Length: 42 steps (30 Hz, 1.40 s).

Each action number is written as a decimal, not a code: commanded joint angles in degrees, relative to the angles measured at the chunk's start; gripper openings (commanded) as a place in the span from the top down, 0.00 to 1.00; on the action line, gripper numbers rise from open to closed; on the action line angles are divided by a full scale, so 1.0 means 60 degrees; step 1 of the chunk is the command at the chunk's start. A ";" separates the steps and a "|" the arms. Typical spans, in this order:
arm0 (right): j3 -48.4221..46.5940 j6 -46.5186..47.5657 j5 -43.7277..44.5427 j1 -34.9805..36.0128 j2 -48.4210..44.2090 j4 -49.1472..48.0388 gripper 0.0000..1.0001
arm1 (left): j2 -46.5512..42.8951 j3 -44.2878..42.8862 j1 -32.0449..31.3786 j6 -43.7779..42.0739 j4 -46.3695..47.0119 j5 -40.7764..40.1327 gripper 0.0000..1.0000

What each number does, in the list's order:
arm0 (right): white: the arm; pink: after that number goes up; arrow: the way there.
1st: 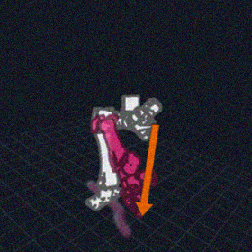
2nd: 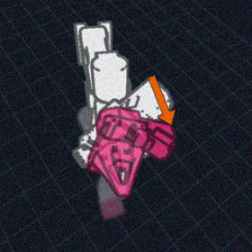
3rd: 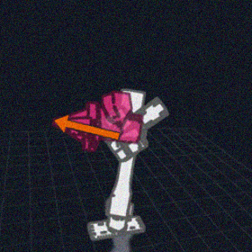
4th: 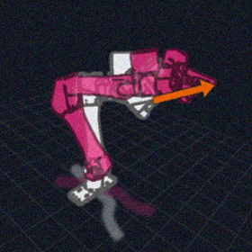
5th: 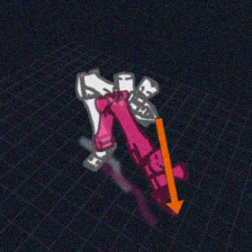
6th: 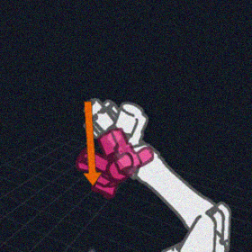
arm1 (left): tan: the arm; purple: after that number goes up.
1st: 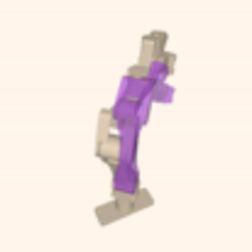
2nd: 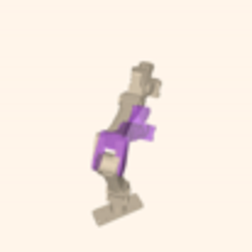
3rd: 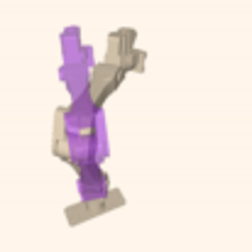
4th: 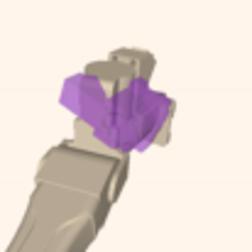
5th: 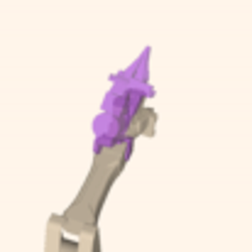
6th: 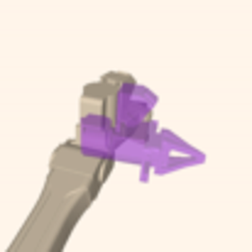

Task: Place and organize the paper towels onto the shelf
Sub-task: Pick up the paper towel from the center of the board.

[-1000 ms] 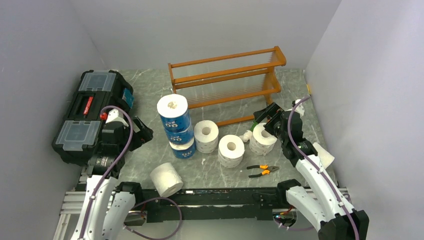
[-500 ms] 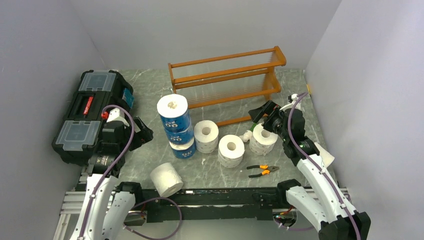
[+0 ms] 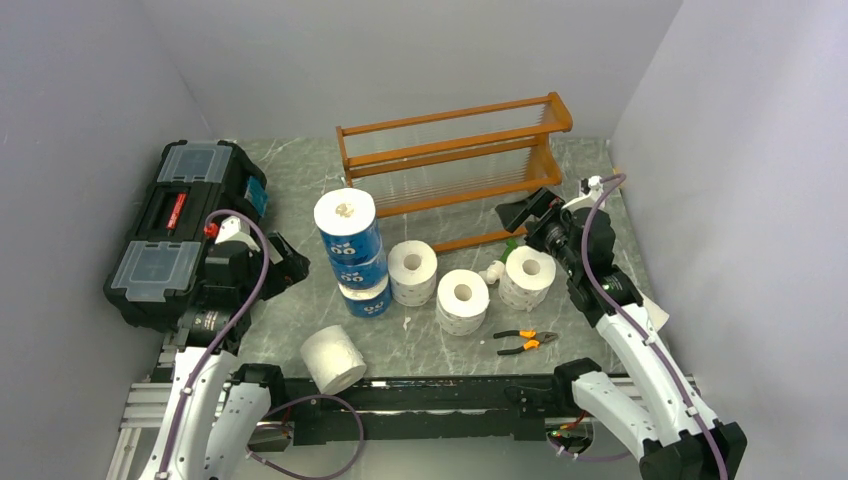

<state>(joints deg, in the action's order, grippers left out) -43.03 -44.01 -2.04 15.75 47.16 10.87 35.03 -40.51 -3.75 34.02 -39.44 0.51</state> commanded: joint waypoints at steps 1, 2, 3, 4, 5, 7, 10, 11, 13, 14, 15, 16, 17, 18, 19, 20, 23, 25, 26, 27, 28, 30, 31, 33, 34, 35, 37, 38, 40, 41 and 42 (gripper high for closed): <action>-0.0550 -0.0249 -0.0409 0.0021 0.0087 -0.0909 0.00 | -0.0063 -0.0010 -0.0020 0.0171 0.0560 0.0447 0.01; -0.0584 -0.0204 -0.0647 0.0019 0.0105 -0.1060 0.00 | -0.0078 -0.0007 -0.0020 0.0154 0.0545 0.0382 0.01; -0.0656 -0.0121 -0.0914 0.0018 0.0151 -0.1231 0.00 | -0.0091 -0.0015 -0.0020 0.0141 0.0508 0.0277 0.01; -0.0787 -0.0041 -0.1151 0.0026 0.0228 -0.1320 0.00 | -0.0095 -0.0028 -0.0020 0.0119 0.0465 0.0174 0.01; -0.0927 0.0002 -0.1377 0.0027 0.0347 -0.1339 0.00 | -0.0099 -0.0043 -0.0020 0.0071 0.0419 0.0033 0.01; -0.1141 0.0097 -0.1803 0.0066 0.0510 -0.1473 0.00 | -0.0111 -0.0105 -0.0020 0.0042 0.0318 -0.0054 0.01; -0.1282 0.0216 -0.2369 0.0186 0.0603 -0.1763 0.00 | -0.0149 -0.0174 -0.0020 0.0015 0.0218 -0.0057 0.01; -0.1312 0.0249 -0.2545 0.0228 0.0634 -0.2013 0.00 | -0.0161 -0.0187 -0.0020 0.0030 0.0196 -0.0058 0.01; -0.1386 0.0358 -0.2909 0.0333 0.0710 -0.2236 0.00 | -0.0190 -0.0202 -0.0020 0.0036 0.0148 -0.0058 0.01; -0.1426 0.0393 -0.2993 0.0396 0.0748 -0.2307 0.00 | -0.0184 -0.0235 -0.0020 -0.0046 0.0154 -0.0009 0.01; -0.1461 0.0403 -0.3015 0.0450 0.0814 -0.2330 0.00 | -0.0187 -0.0281 -0.0020 -0.0155 0.0159 0.0129 0.01; -0.1483 0.0354 -0.2988 0.0519 0.0879 -0.2360 0.00 | -0.0199 -0.0323 -0.0020 -0.0209 0.0132 0.0247 0.01; -0.1468 0.0266 -0.2943 0.0548 0.0947 -0.2406 0.00 | -0.0207 -0.0360 -0.0020 -0.0216 0.0110 0.0311 0.01; -0.1427 0.0152 -0.2855 0.0564 0.0989 -0.2505 0.00 | -0.0236 -0.0390 -0.0020 -0.0220 0.0089 0.0316 0.01; -0.1384 -0.0008 -0.2668 0.0570 0.1021 -0.2571 0.01 | -0.0241 -0.0427 -0.0020 -0.0202 0.0061 0.0300 0.01; -0.1329 -0.0168 -0.2374 0.0580 0.1032 -0.2588 0.00 | -0.0255 -0.0470 -0.0020 -0.0203 0.0018 0.0262 0.01; -0.1030 -0.0692 -0.1341 0.0580 0.0952 -0.2674 0.01 | -0.0296 -0.0623 -0.0020 -0.0158 -0.0092 0.0134 0.01; -0.0814 -0.0865 -0.1348 0.0580 0.0950 -0.3084 0.02 | -0.0352 -0.0703 -0.0020 -0.0115 -0.0188 0.0000 0.01; -0.0745 -0.0894 -0.1531 0.0592 0.0991 -0.3268 0.02 | -0.0402 -0.0731 -0.0020 -0.0105 -0.0221 -0.0049 0.01; -0.0711 -0.0871 -0.1691 0.0630 0.1076 -0.3344 0.03 | -0.0443 -0.0770 -0.0020 -0.0096 -0.0267 -0.0055 0.01; -0.0741 -0.0770 -0.1768 0.0690 0.1153 -0.3273 0.04 | -0.0492 -0.0800 -0.0020 -0.0097 -0.0300 -0.0056 0.01; -0.0944 -0.0218 -0.1770 0.1005 0.1329 -0.2981 0.04 | -0.0526 -0.0915 -0.0020 -0.0192 -0.0287 -0.0056 0.01; -0.1012 0.0228 -0.1683 0.1251 0.1351 -0.2870 0.04 | -0.0508 -0.1034 -0.0020 -0.0373 -0.0215 -0.0064 0.01; -0.1105 0.0803 -0.1411 0.1781 0.1375 -0.2560 0.04 | -0.0318 -0.1641 -0.0020 -0.0610 -0.0386 -0.0331 0.01; -0.1126 0.0998 -0.1312 0.1932 0.1370 -0.2433 0.04 | -0.0228 -0.1934 -0.0020 -0.0643 -0.0493 -0.0526 0.01; -0.1113 0.1117 -0.1276 0.2019 0.1369 -0.2375 0.04 | -0.0125 -0.2244 -0.0020 -0.0645 -0.0578 -0.0683 0.01; -0.1015 0.1215 -0.1317 0.2108 0.1382 -0.2307 0.04 | -0.0031 -0.2662 -0.0023 -0.0590 -0.0647 -0.0929 0.01; -0.0986 0.1227 -0.1339 0.2107 0.1384 -0.2284 0.04 | -0.0027 -0.2789 -0.0031 -0.0580 -0.0591 -0.1004 0.01; -0.0854 0.1266 -0.1381 0.2121 0.1379 -0.2271 0.04 | -0.0055 -0.2924 -0.0034 -0.0535 -0.0383 -0.1126 0.01; -0.0768 0.1277 -0.1378 0.2121 0.1376 -0.2267 0.04 | -0.0052 -0.3007 -0.0042 -0.0549 -0.0245 -0.1137 0.01; -0.0686 0.1302 -0.1374 0.2121 0.1377 -0.2270 0.04 | -0.0061 -0.3070 -0.0035 -0.0599 -0.0010 -0.1012 0.01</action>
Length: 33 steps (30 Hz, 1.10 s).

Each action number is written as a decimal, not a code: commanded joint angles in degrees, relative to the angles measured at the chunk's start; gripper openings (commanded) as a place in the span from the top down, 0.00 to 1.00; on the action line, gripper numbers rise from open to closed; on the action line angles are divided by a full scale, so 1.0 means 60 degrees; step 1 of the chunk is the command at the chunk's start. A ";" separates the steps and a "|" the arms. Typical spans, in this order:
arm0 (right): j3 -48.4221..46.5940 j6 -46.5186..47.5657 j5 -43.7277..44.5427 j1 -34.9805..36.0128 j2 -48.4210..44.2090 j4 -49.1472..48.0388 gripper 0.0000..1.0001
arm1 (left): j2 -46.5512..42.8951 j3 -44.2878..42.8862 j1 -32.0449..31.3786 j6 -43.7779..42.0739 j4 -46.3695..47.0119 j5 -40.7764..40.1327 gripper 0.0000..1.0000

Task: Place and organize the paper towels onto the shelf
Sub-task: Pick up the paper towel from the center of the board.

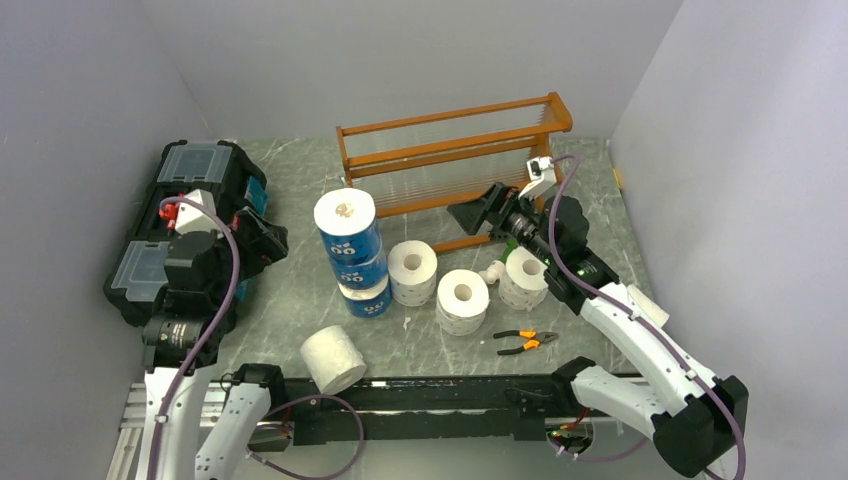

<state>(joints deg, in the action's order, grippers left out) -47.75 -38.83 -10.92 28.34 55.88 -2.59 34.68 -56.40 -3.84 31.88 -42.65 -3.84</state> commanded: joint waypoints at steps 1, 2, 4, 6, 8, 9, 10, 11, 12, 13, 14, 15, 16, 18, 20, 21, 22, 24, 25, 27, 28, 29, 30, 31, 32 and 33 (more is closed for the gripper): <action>0.0199 0.0495 0.0102 0.0023 -0.0083 -0.0010 0.04 | 0.0006 -0.0530 -0.0020 -0.0351 0.0765 0.0013 0.01; 0.0275 0.0521 0.0133 0.0021 -0.0084 0.0030 0.04 | 0.0023 -0.0650 -0.0027 -0.0441 0.0935 0.0230 0.01; 0.0416 0.0549 0.0199 0.0023 -0.0129 0.0091 0.04 | -0.0054 -0.0731 -0.0055 -0.0758 0.1309 0.0821 0.01; 0.0586 0.0620 0.0219 0.0028 -0.0270 0.0077 0.04 | -0.0254 -0.0610 -0.0155 -0.1269 0.1959 0.1573 0.02; 0.0753 0.0702 0.0237 0.0014 -0.0437 0.0078 0.04 | -0.0421 -0.0433 -0.0297 -0.1619 0.2234 0.2115 0.01; 0.0792 0.0712 0.0245 0.0022 -0.0509 0.0089 0.04 | -0.0528 -0.0371 -0.0322 -0.1744 0.2330 0.2217 0.01; 0.0844 0.0734 0.0240 0.0029 -0.0564 0.0127 0.04 | -0.0637 -0.0271 -0.0347 -0.1866 0.2421 0.2397 0.01; 0.0898 0.0761 0.0227 0.0024 -0.0609 0.0176 0.04 | -0.0773 -0.0167 -0.0374 -0.1978 0.2500 0.2642 0.01; 0.0921 0.0795 0.0223 0.0023 -0.0639 0.0235 0.04 | -0.0896 -0.0022 -0.0408 -0.2075 0.2576 0.2809 0.01; 0.0950 0.0814 0.0223 0.0023 -0.0666 0.0272 0.04 | -0.1001 0.0082 -0.0446 -0.2140 0.2639 0.2983 0.01; 0.0973 0.0831 0.0223 0.0023 -0.0684 0.0324 0.04 | -0.1101 0.0193 -0.0476 -0.2217 0.2723 0.3212 0.01; 0.1002 0.0843 0.0172 0.0027 -0.0705 0.0335 0.04 | -0.1231 0.0299 -0.0498 -0.2311 0.2791 0.3447 0.01; 0.1031 0.0846 0.0130 0.0024 -0.0724 0.0332 0.04 | -0.1322 0.0428 -0.0534 -0.2391 0.2887 0.3717 0.01; 0.1077 0.0861 0.0053 0.0027 -0.0759 0.0298 0.04 | -0.1522 0.0690 -0.0584 -0.2489 0.3117 0.4205 0.01; 0.1102 0.0888 -0.0027 0.0023 -0.0762 0.0272 0.04 | -0.1648 0.0872 -0.0598 -0.2527 0.3387 0.4688 0.00; 0.1110 0.0901 -0.0046 0.0021 -0.0749 0.0276 0.04 | -0.1674 0.0939 -0.0612 -0.2545 0.3487 0.4886 0.01; 0.1105 0.0905 -0.0054 0.0023 -0.0726 0.0273 0.04 | -0.1714 0.1006 -0.0627 -0.2565 0.3598 0.5003 0.01; 0.1100 0.0919 -0.0055 0.0023 -0.0710 0.0283 0.04 | -0.1681 0.1076 -0.0669 -0.2651 0.3725 0.5152 0.01; 0.1102 0.0920 -0.0063 0.0023 -0.0705 0.0272 0.04 | -0.1627 0.1105 -0.0709 -0.2726 0.3756 0.5235 0.01; 0.1115 0.0934 -0.0070 0.0020 -0.0706 0.0282 0.04 | -0.1542 0.1235 -0.0869 -0.3014 0.3889 0.5533 0.01; 0.1128 0.0954 -0.0050 0.0023 -0.0722 0.0298 0.04 | -0.1544 0.1330 -0.1001 -0.3215 0.3971 0.5754 0.01; 0.1151 0.0963 -0.0016 0.0030 -0.0745 0.0311 0.04 | -0.1615 0.1542 -0.1221 -0.3465 0.4164 0.5868 0.01; 0.1180 0.0964 0.0017 0.0033 -0.0775 0.0314 0.04 | -0.1745 0.1914 -0.1366 -0.3700 0.4346 0.5720 0.01; 0.1234 0.0970 0.0031 0.0023 -0.0806 0.0302 0.04 | -0.1886 0.2116 -0.1473 -0.3852 0.4460 0.5533 0.01; 0.1262 0.0975 0.0034 0.0023 -0.0828 0.0282 0.04 | -0.2026 0.2297 -0.1527 -0.3953 0.4515 0.5309 0.01; 0.1287 0.0980 0.0055 0.0023 -0.0857 0.0275 0.04 | -0.2142 0.2463 -0.1541 -0.3979 0.4573 0.5079 0.01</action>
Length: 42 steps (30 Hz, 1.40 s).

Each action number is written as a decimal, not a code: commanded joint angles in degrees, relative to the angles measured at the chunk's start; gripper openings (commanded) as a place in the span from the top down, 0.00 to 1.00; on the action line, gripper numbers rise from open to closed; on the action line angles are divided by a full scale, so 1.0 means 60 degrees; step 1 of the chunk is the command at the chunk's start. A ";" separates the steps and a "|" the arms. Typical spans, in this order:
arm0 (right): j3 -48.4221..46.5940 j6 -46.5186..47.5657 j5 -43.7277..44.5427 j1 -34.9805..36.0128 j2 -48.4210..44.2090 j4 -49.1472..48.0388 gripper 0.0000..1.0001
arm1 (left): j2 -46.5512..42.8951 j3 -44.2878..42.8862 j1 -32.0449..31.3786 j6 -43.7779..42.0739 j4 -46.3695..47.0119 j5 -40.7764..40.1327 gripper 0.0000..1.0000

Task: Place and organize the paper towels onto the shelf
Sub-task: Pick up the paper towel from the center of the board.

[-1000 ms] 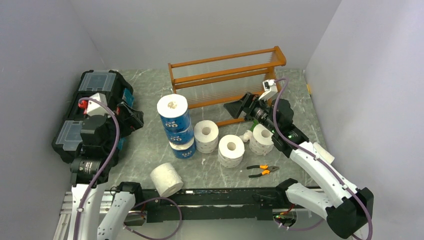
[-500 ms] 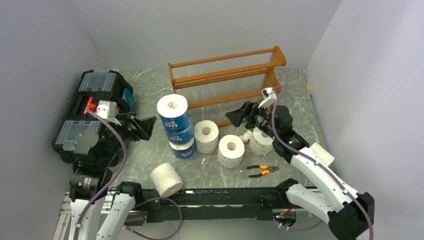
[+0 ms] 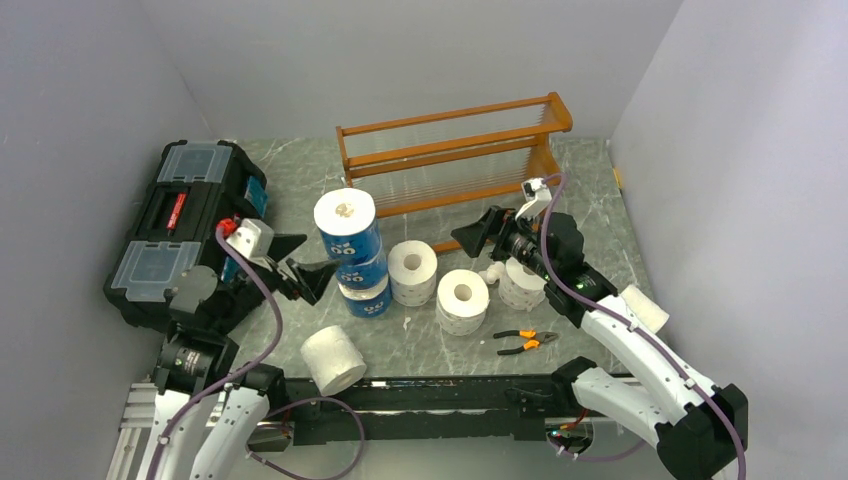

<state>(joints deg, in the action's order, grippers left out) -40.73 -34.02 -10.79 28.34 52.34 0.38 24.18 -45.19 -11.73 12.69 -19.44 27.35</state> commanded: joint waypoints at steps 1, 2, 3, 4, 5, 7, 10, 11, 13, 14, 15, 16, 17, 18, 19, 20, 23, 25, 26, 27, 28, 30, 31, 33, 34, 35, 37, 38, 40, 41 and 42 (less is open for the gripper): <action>0.0143 0.0164 0.0061 0.0030 -0.0263 -0.0224 0.04 | -0.0493 0.0741 -0.0224 -0.0833 0.0737 -0.0307 0.00; 0.0148 0.0162 0.0055 0.0024 -0.0253 -0.0232 0.04 | -0.0502 0.0836 -0.0246 -0.0918 0.0743 -0.0375 0.00; 0.0141 0.0162 0.0058 0.0023 -0.0230 -0.0231 0.04 | -0.0450 0.0894 -0.0317 -0.0978 0.0751 -0.0414 0.01; 0.0138 0.0151 0.0046 0.0020 -0.0203 -0.0262 0.04 | -0.0357 0.0914 -0.0435 -0.1037 0.0734 -0.0465 0.00; 0.0149 0.0137 0.0033 0.0030 -0.0185 -0.0292 0.04 | -0.0228 0.0882 -0.0542 -0.1107 0.0689 -0.0522 0.01; 0.0187 0.0106 0.0005 0.0016 -0.0174 -0.0386 0.04 | -0.0068 0.0838 -0.0681 -0.1121 0.0701 -0.0759 0.01; 0.0203 0.0062 -0.0004 0.0024 -0.0183 -0.0442 0.04 | -0.0056 0.0884 -0.0697 -0.1042 0.0927 -0.1088 0.01; 0.0197 0.0060 0.0003 0.0023 -0.0207 -0.0453 0.04 | -0.0090 0.0894 -0.0697 -0.1001 0.0983 -0.1212 0.01; 0.0092 0.0060 -0.0001 0.0030 -0.0198 -0.0472 0.04 | -0.0175 0.0934 -0.0696 -0.0928 0.1112 -0.1398 0.00; -0.0025 0.0049 0.0015 0.0020 -0.0177 -0.0450 0.04 | -0.0222 0.0928 -0.0695 -0.0868 0.1161 -0.1524 0.00; -0.0238 0.0033 0.0048 0.0016 -0.0094 -0.0350 0.04 | -0.0277 0.0905 -0.0695 -0.0774 0.1186 -0.1682 0.01; -0.0555 0.0018 0.0074 0.0030 0.0068 -0.0165 0.04 | -0.0330 0.0883 -0.0697 -0.0673 0.1217 -0.1881 0.01; -0.0928 0.0023 0.0132 0.0057 0.0303 0.0145 0.05 | -0.0382 0.0825 -0.0690 -0.0552 0.1240 -0.2076 0.01; -0.1418 0.0037 0.0229 0.0173 0.0576 0.0638 0.05 | -0.0409 0.0772 -0.0693 -0.0416 0.1218 -0.2302 0.01; -0.2160 0.0119 0.0340 0.0355 0.0894 0.1015 0.06 | -0.0434 0.0703 -0.0696 -0.0264 0.1167 -0.2594 0.01; -0.2709 0.0206 0.0455 0.0614 0.1384 0.1358 0.06 | -0.0448 0.0630 -0.0697 -0.0036 0.1020 -0.2944 0.01; -0.4594 0.0558 0.0966 0.1616 0.2639 0.2576 0.06 | -0.0638 0.0592 -0.0681 0.0579 0.0693 -0.4128 0.01; -0.5632 0.0712 0.1497 0.2273 0.3311 0.3221 0.06 | -0.0917 0.0708 -0.0682 0.0784 0.0640 -0.4520 0.01; -0.6054 0.0744 0.1672 0.2500 0.3587 0.3421 0.06 | -0.1082 0.0762 -0.0677 0.0809 0.0634 -0.4529 0.01; -0.6435 0.0806 0.1762 0.2677 0.3868 0.3626 0.06 | -0.1243 0.0821 -0.0682 0.0814 0.0616 -0.4530 0.01; -0.6834 0.0852 0.1769 0.2812 0.4129 0.3831 0.06 | -0.1366 0.0853 -0.0682 0.0802 0.0583 -0.4799 0.00; -0.7599 0.0983 0.2088 0.3053 0.4665 0.4268 0.06 | -0.1562 0.0905 -0.0675 0.0801 0.0486 -0.4970 0.01; -0.7957 0.1052 0.2160 0.3199 0.4922 0.4469 0.06 | -0.1616 0.0930 -0.0681 0.0806 0.0420 -0.5006 0.01; -0.8703 0.1197 0.2252 0.3373 0.5481 0.4988 0.07 | -0.1720 0.1037 -0.0697 0.0801 0.0371 -0.5022 0.00; -0.9073 0.1271 0.2290 0.3483 0.5799 0.5259 0.07 | -0.1770 0.1078 -0.0693 0.0810 0.0347 -0.5018 0.00; -0.9511 0.1368 0.2345 0.3552 0.6076 0.5516 0.07 | -0.1826 0.1127 -0.0697 0.0809 0.0334 -0.5016 0.01; -1.0011 0.1453 0.2482 0.3716 0.6519 0.5869 0.07 | -0.1910 0.1206 -0.0697 0.0817 0.0325 -0.5021 0.00; -1.0116 0.1464 0.2508 0.3790 0.6663 0.5939 0.07 | -0.1955 0.1228 -0.0697 0.0804 0.0318 -0.5016 0.01; -1.0188 0.1441 0.2481 0.3863 0.6779 0.5897 0.07 | -0.1996 0.1274 -0.0696 0.0788 0.0297 -0.5025 0.01; -1.0209 0.1417 0.2453 0.3905 0.6800 0.5865 0.08 | -0.2013 0.1296 -0.0688 0.0786 0.0303 -0.5027 0.01; -1.0243 0.1399 0.2392 0.3923 0.6811 0.5824 0.08 | -0.2032 0.1316 -0.0707 0.0799 0.0317 -0.5012 0.01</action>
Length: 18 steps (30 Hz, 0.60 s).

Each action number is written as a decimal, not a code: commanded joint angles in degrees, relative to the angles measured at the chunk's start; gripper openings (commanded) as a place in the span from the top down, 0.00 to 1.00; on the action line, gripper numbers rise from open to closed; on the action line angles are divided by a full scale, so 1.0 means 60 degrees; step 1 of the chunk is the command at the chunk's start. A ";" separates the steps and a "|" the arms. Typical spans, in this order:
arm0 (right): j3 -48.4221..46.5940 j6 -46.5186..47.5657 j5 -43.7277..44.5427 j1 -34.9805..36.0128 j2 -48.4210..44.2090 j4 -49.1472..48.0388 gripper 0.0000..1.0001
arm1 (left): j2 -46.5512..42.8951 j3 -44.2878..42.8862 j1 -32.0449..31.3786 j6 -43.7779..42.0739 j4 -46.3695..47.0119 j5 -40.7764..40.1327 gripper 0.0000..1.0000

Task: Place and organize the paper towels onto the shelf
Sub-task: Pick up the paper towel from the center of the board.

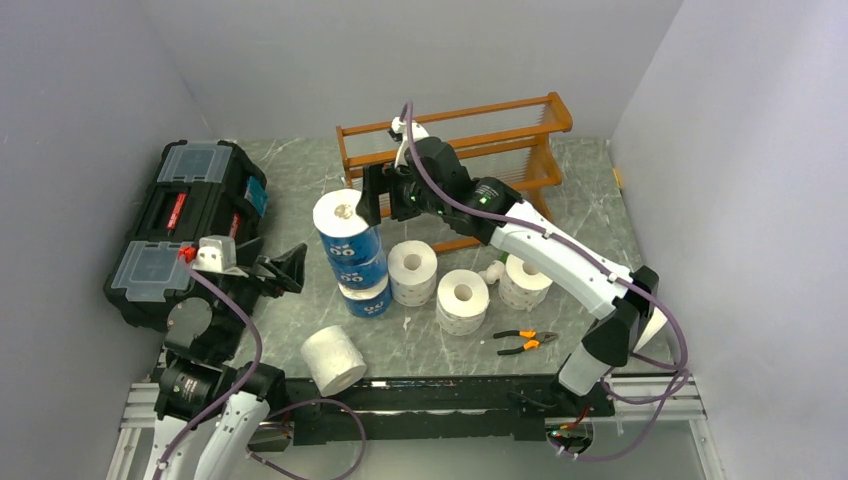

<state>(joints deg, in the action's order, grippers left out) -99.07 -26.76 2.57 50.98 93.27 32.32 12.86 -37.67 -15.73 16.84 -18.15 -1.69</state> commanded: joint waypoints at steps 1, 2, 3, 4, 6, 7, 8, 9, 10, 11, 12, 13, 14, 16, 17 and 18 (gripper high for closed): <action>-0.0578 0.0153 0.0146 0.0190 0.0023 0.0497 0.08 | -0.0138 0.0078 -0.0043 0.0132 0.0096 -0.0141 0.01; -0.0669 0.0110 0.0167 0.0228 0.0076 0.0539 0.08 | -0.0150 0.0093 -0.0036 0.0161 0.0110 -0.0104 0.01; -0.0732 0.0073 0.0185 0.0242 0.0127 0.0559 0.08 | -0.0157 0.0115 -0.0042 0.0192 0.0129 -0.0055 0.01; -0.0787 0.0036 0.0207 0.0251 0.0157 0.0561 0.08 | -0.0180 0.0132 -0.0045 0.0233 0.0147 -0.0016 0.01; -0.0850 -0.0040 0.0224 0.0263 0.0199 0.0541 0.08 | -0.0219 0.0189 -0.0043 0.0279 0.0178 0.0028 0.01; -0.0859 -0.0070 0.0241 0.0267 0.0192 0.0513 0.08 | -0.0242 0.0198 -0.0045 0.0298 0.0165 0.0033 0.01; -0.0880 -0.0083 0.0273 0.0290 0.0185 0.0519 0.08 | -0.0253 0.0212 -0.0043 0.0299 0.0139 0.0033 0.01; -0.0901 -0.0114 0.0319 0.0281 0.0179 0.0499 0.08 | -0.0280 0.0214 -0.0045 0.0302 0.0125 0.0033 0.00; -0.0881 -0.0130 0.0328 0.0274 0.0151 0.0466 0.08 | -0.0290 0.0227 -0.0045 0.0299 0.0088 0.0022 0.01; -0.0896 -0.0129 0.0326 0.0279 0.0142 0.0458 0.08 | -0.0297 0.0236 -0.0043 0.0317 0.0058 0.0019 0.01; -0.0949 -0.0125 0.0313 0.0272 0.0166 0.0490 0.08 | -0.0309 0.0250 -0.0045 0.0317 0.0060 0.0019 0.01; -0.1032 -0.0097 0.0287 0.0288 0.0215 0.0545 0.08 | -0.0305 0.0277 -0.0045 0.0327 0.0060 0.0039 0.01; -0.1132 -0.0095 0.0269 0.0292 0.0282 0.0620 0.08 | -0.0301 0.0297 -0.0043 0.0342 0.0073 0.0054 0.01; -0.1313 -0.0045 0.0200 0.0306 0.0452 0.0723 0.08 | -0.0310 0.0348 -0.0038 0.0370 0.0142 0.0122 0.01; -0.1371 -0.0017 0.0152 0.0320 0.0523 0.0746 0.08 | -0.0290 0.0370 -0.0044 0.0384 0.0177 0.0152 0.01; -0.1446 -0.0003 0.0132 0.0347 0.0591 0.0777 0.08 | -0.0272 0.0374 -0.0038 0.0397 0.0183 0.0186 0.01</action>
<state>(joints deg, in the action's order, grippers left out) -104.07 -27.18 3.11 52.45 95.44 36.07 11.70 -35.75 -15.75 18.15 -18.46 -1.50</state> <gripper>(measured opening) 0.925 0.994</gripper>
